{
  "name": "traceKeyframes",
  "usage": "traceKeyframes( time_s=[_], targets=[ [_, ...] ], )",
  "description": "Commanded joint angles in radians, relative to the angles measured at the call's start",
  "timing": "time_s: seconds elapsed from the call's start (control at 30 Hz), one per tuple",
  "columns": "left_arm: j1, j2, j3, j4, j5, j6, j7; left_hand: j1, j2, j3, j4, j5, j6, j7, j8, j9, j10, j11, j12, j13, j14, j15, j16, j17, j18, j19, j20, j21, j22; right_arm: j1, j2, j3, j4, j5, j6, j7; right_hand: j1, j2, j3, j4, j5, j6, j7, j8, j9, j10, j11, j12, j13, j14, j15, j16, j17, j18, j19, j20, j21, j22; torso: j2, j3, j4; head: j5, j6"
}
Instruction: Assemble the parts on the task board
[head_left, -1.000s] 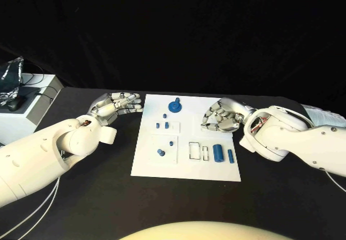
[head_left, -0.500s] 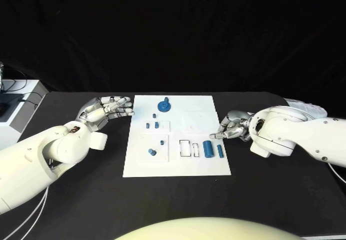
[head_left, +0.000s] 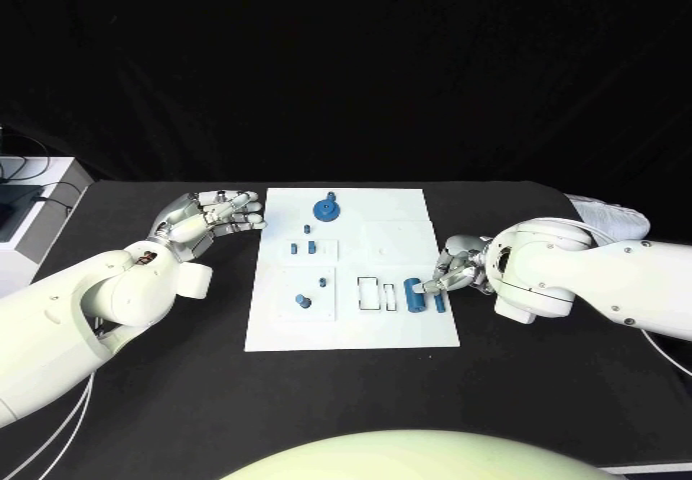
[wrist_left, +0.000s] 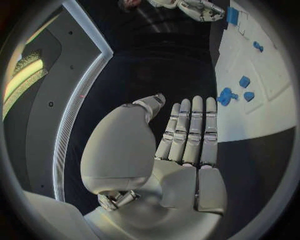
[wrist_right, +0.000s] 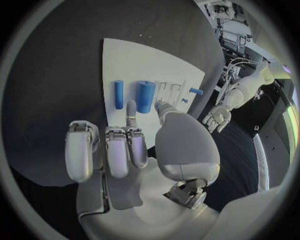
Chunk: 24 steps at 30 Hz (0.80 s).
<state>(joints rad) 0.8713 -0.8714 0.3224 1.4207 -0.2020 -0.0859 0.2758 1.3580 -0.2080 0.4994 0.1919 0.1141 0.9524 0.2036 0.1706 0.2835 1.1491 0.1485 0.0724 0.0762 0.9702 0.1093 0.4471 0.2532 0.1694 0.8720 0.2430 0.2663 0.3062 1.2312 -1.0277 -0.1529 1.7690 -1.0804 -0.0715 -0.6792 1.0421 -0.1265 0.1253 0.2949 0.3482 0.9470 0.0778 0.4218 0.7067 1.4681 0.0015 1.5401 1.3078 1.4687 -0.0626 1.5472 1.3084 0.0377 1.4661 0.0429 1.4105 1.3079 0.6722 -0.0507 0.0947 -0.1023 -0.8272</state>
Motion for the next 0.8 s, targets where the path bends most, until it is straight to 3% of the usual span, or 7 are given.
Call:
traceKeyframes(
  time_s=[0.03, 0.8],
  targets=[
    [0.000, -0.001, 0.001, 0.003, 0.004, 0.000, 0.014, 0.000, -0.002, -0.004, -0.001, -0.001, 0.004, -0.004, 0.005, -0.001, 0.004, -0.002, -0.001, 0.001, 0.007, 0.000, -0.005, 0.001, 0.013, 0.006, 0.000, -0.005, -0.001, -0.009, 0.012, -0.001, -0.004, -0.029, 0.026, -0.028, -0.013, 0.001, -0.012, 0.000, -0.006, -0.004, -0.005, 0.006, 0.005, 0.086, -0.004, 0.004, 0.240, 0.089, -0.006, 0.007, 0.195, -0.008, 0.076, -0.009, 0.004, 0.208, 0.001, 0.0009, -0.0006, 0.002, -0.003],
    [0.000, -0.008, 0.001, 0.004, 0.007, 0.006, 0.008, -0.002, -0.003, -0.007, 0.002, -0.001, 0.003, -0.002, 0.004, -0.002, 0.003, -0.002, -0.002, 0.001, 0.008, 0.000, -0.008, 0.004, 0.013, 0.007, 0.000, -0.008, -0.003, -0.045, 0.096, -0.005, -0.071, -0.104, 0.016, -0.030, -0.023, 0.003, -0.032, -0.001, -0.012, -0.009, -0.005, 0.008, 0.018, 0.081, -0.004, -0.004, 0.234, 0.088, -0.006, 0.006, 0.193, -0.008, 0.075, -0.009, 0.002, 0.208, 0.002, -0.0043, 0.0061, 0.004, -0.011]
  ],
)
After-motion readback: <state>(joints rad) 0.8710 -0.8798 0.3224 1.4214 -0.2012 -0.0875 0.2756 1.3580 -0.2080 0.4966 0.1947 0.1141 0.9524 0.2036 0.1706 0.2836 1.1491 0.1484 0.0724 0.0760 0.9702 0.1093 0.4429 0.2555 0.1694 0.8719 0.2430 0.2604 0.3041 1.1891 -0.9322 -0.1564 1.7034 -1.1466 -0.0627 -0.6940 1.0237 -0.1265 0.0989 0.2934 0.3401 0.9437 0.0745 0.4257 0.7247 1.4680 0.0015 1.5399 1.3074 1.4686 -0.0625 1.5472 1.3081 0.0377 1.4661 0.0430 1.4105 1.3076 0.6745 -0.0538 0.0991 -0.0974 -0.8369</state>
